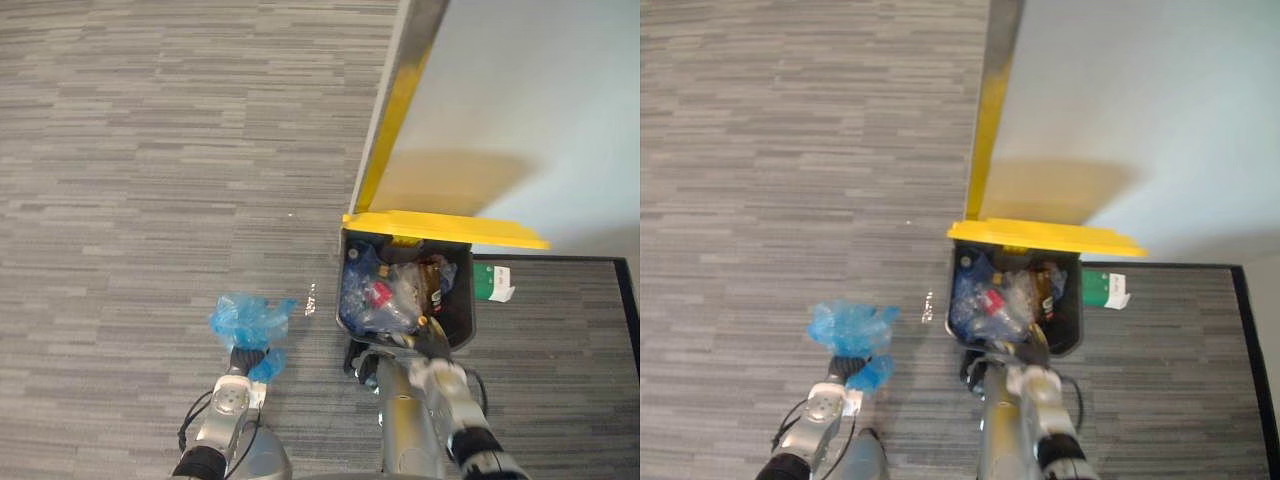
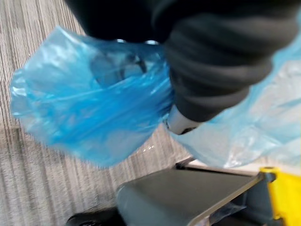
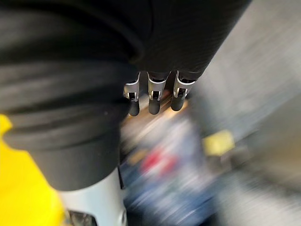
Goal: Gather rubbish on tea table into small bin, then transfer packed bag to large trash can.
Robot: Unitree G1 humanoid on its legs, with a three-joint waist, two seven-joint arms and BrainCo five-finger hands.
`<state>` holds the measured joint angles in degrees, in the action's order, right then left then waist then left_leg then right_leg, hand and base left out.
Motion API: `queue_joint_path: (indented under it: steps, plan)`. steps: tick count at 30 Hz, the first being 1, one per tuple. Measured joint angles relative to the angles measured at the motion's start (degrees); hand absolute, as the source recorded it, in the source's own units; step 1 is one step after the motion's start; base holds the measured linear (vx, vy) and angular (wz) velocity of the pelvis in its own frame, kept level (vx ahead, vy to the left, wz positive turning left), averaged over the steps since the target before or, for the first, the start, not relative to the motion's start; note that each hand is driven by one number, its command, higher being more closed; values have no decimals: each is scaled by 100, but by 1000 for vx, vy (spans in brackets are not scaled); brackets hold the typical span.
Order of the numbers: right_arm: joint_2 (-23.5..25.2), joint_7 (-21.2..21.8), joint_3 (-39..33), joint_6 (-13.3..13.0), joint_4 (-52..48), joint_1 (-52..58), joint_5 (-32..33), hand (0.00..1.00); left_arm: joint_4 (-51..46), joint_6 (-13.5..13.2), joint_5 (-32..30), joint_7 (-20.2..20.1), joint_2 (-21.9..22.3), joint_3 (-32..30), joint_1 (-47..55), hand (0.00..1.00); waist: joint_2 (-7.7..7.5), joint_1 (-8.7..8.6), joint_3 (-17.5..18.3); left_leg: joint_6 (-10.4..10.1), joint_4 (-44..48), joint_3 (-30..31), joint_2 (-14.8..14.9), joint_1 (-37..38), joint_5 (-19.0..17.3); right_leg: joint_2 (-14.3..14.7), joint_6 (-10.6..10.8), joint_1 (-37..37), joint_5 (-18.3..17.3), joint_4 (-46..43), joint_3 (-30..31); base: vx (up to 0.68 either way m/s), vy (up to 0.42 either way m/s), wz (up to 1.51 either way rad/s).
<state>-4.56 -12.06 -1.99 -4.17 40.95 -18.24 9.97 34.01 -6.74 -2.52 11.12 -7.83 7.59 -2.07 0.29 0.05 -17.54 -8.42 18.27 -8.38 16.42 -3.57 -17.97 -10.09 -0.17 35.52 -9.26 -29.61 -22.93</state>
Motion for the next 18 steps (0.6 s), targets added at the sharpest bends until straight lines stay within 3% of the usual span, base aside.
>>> queue_joint_path:
  steps: [2,4,7,12,15,18]
  plan:
    - [-92,-27,-2,-53,0,-409,18,0,-107,-61,44,1,36,15,11,100,-6,40,-3,-33,-27,5,-1,-72,-26,-25,33,29,61,62,-36,-144,-21,19]
    - [-410,-73,4,-123,0,-1162,33,0,-136,-135,58,9,30,11,21,100,-10,53,-39,-239,-36,83,4,-144,-211,-37,90,66,173,117,-53,-166,18,8]
    - [-892,-211,45,-99,9,-1508,135,0,-205,-177,162,31,26,12,68,100,-27,65,-88,-285,-9,108,-7,-197,-226,2,166,65,288,207,3,-118,18,-2]
    - [-1742,-265,279,-25,3,-2346,137,0,-328,-178,164,108,23,142,68,100,14,42,-272,-369,-90,96,8,-146,-218,109,149,177,280,140,95,-15,5,-13]
    - [-2153,-268,381,10,2,-2790,133,0,-534,-183,165,102,31,354,3,100,29,-3,-336,-542,-150,50,-27,-78,-135,85,133,279,242,-61,173,9,11,-10]
    - [-2398,-250,552,75,4,-2900,129,0,-692,-206,185,99,27,412,-23,100,28,-27,-365,-537,-183,38,-65,-21,-137,26,124,284,186,-168,194,-9,9,0]
